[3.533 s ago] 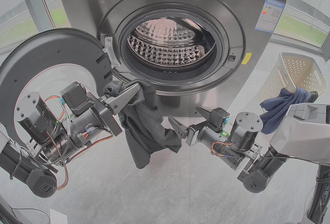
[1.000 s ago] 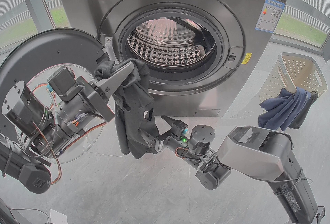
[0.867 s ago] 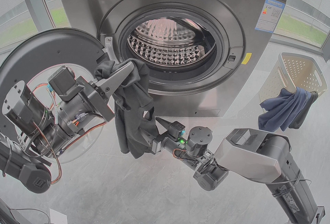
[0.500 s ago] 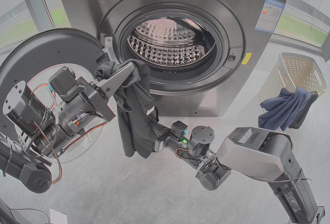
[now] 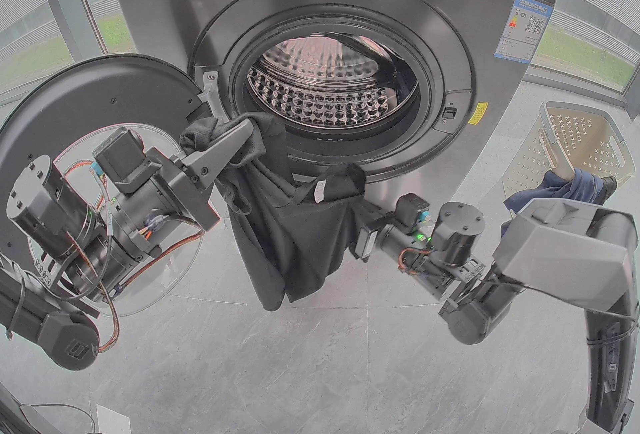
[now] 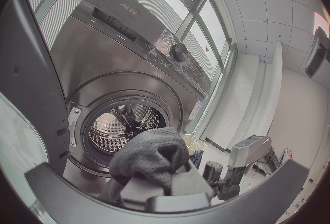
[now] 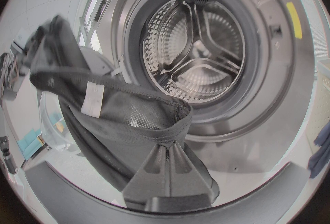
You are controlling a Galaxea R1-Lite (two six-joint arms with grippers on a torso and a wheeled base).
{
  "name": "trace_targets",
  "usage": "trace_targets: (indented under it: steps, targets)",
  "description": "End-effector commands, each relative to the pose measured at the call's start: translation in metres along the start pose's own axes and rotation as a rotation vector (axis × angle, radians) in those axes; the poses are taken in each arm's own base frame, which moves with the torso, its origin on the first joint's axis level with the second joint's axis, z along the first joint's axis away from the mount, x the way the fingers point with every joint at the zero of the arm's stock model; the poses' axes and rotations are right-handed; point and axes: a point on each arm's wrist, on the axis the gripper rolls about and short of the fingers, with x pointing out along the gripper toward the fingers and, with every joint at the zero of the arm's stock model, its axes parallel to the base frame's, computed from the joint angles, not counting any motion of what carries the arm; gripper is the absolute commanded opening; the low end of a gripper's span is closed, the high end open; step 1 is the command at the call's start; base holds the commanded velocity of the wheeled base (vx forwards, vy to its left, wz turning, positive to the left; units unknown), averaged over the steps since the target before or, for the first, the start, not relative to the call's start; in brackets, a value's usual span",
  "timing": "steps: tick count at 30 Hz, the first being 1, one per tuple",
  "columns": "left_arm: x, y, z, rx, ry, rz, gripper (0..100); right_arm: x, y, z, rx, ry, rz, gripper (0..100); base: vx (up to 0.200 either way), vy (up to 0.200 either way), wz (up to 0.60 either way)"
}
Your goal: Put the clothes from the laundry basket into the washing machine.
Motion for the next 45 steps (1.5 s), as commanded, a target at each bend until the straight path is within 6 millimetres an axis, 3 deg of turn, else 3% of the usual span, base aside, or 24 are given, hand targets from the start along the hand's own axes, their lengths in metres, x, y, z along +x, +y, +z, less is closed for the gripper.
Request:
trace_targets:
  steps: [1, 6, 7, 8, 13, 15, 19, 34, 45]
  targets:
    - [0.0, 0.007, -0.002, 0.005, 0.005, 0.026, 0, -0.028, -0.022, 0.066, -0.016, -0.102, -0.072, 0, 0.0, 0.0, 0.0]
    - [-0.002, 0.017, -0.001, 0.018, 0.0, 0.072, 0, -0.05, -0.035, 0.109, -0.03, -0.184, -0.128, 0, 0.0, 0.0, 0.0]
    - [-0.002, 0.017, -0.001, 0.018, 0.0, 0.072, 0, -0.05, -0.035, 0.109, -0.03, -0.184, -0.128, 0, 0.0, 0.0, 0.0]
    - [-0.002, 0.02, 0.002, 0.026, -0.01, 0.084, 0, -0.061, -0.033, 0.124, -0.031, -0.215, -0.13, 0, 0.0, 0.0, 0.0]
    - [-0.002, 0.018, 0.007, 0.03, -0.033, 0.099, 0, -0.084, -0.023, 0.141, -0.014, -0.245, -0.148, 0, 0.0, 0.0, 0.0]
    - [-0.002, 0.018, 0.007, 0.029, -0.033, 0.105, 0, -0.086, -0.019, 0.143, -0.01, -0.248, -0.147, 0, 0.0, 0.0, 0.0]
    - [0.001, 0.022, 0.011, 0.039, -0.062, 0.146, 0, -0.089, -0.018, 0.167, -0.013, -0.324, -0.151, 0, 0.0, 0.0, 0.0]
    - [0.003, 0.028, 0.012, 0.049, -0.077, 0.191, 0, -0.094, -0.012, 0.169, 0.025, -0.34, -0.188, 0, 0.0, 0.0, 0.0]
    - [0.004, 0.029, 0.023, 0.069, -0.123, 0.219, 0, -0.103, -0.006, 0.186, 0.022, -0.383, -0.169, 0, 0.0, 0.0, 0.0]
